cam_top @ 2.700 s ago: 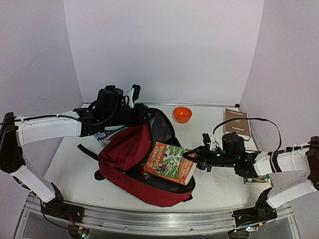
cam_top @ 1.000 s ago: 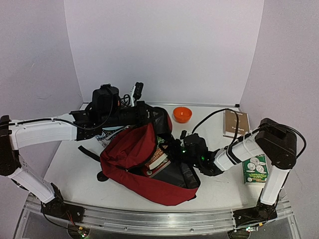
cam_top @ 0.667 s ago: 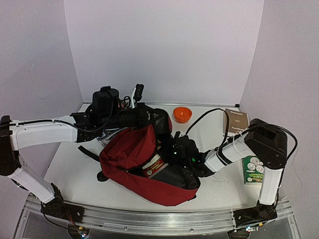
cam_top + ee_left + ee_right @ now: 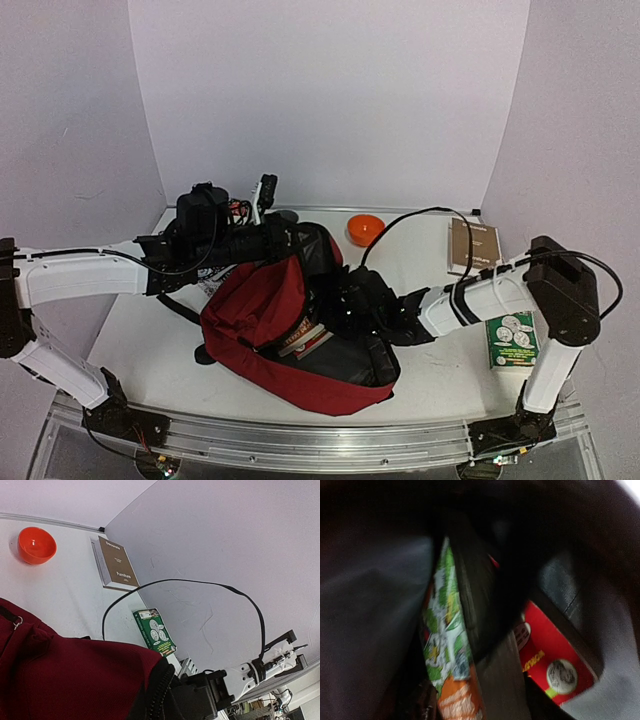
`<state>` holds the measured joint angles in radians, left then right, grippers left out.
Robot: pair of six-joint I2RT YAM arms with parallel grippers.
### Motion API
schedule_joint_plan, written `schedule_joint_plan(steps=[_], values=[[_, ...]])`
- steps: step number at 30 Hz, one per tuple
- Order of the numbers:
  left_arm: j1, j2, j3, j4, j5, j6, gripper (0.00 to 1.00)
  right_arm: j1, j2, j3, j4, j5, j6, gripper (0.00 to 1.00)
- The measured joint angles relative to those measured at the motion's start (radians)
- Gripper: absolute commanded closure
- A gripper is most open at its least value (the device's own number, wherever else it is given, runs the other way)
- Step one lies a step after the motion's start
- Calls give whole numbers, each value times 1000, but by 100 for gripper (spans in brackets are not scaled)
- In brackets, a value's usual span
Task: Pack the student bag
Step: Place the book in the largest pocket of the bag, then place the largest pocket of the bag in the student bag.
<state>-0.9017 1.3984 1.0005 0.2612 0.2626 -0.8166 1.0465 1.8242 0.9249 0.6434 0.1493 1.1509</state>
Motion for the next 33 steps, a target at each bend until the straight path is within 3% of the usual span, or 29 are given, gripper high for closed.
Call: schedule_joint_plan(steps=[15,24,28,33], values=[[47,-49,-108,-13,-42,75,96,2,-230,0,-347,70,-193,15],[56,-49,-115,-155,-239,240,94,-19,-330,37,-577,92,-364,2],[63,-40,-117,-187,-324,294,88,-60,-367,44,-652,87,-410,2],[71,-10,-126,-221,-395,333,77,-209,-446,3,-712,61,-433,2]])
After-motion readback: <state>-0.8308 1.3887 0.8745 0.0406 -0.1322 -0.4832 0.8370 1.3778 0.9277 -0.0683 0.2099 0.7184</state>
